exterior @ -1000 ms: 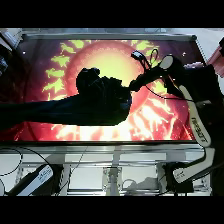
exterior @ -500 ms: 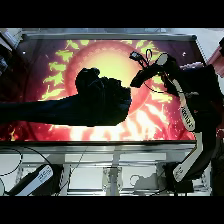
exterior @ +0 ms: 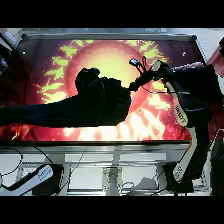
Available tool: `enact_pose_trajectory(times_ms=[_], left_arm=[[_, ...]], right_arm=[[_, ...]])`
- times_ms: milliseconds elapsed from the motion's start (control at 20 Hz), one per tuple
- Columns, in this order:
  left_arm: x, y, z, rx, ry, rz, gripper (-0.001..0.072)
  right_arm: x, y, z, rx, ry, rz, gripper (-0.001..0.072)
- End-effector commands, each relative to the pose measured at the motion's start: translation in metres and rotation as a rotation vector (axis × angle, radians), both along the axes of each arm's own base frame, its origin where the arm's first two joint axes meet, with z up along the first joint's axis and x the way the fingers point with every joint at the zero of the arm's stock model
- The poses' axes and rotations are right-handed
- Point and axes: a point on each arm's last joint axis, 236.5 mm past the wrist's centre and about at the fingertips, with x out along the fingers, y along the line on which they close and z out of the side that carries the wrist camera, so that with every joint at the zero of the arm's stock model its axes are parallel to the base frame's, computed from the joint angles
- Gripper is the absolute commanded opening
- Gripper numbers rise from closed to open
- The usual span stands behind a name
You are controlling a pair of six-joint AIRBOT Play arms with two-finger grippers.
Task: Fold the clothes and pants, and hang the long-sleeved shirts on hangers.
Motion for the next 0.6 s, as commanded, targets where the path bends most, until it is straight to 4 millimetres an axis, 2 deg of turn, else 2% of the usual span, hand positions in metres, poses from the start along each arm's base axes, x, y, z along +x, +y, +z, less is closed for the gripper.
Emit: enact_pose_trajectory(times_ms=[0, 200, 350, 450, 550], left_arm=[[0.004, -0.001, -0.004, -0.01, -0.001, -0.012, 0.0037], [0.003, -0.001, -0.004, -0.01, 0.009, -0.029, 0.0038], [0.003, -0.001, -0.004, -0.01, 0.01, -0.032, 0.0038], [0.003, -0.001, -0.004, -0.011, 0.01, -0.032, 0.0038], [0.005, -0.003, -0.005, -0.021, 0.005, -0.034, 0.0038]], right_arm=[[-0.01, 0.018, -0.021, 0.03, 0.095, -0.065, 0.0446], [-0.028, 0.025, -0.012, 0.026, 0.164, -0.018, 0.0447], [-0.03, 0.01, 0.007, -0.009, 0.199, -0.024, 0.0458], [-0.025, 0.003, 0.012, -0.031, 0.19, -0.044, 0.0529], [-0.028, 0.006, 0.009, -0.034, 0.205, -0.045, 0.0621]])
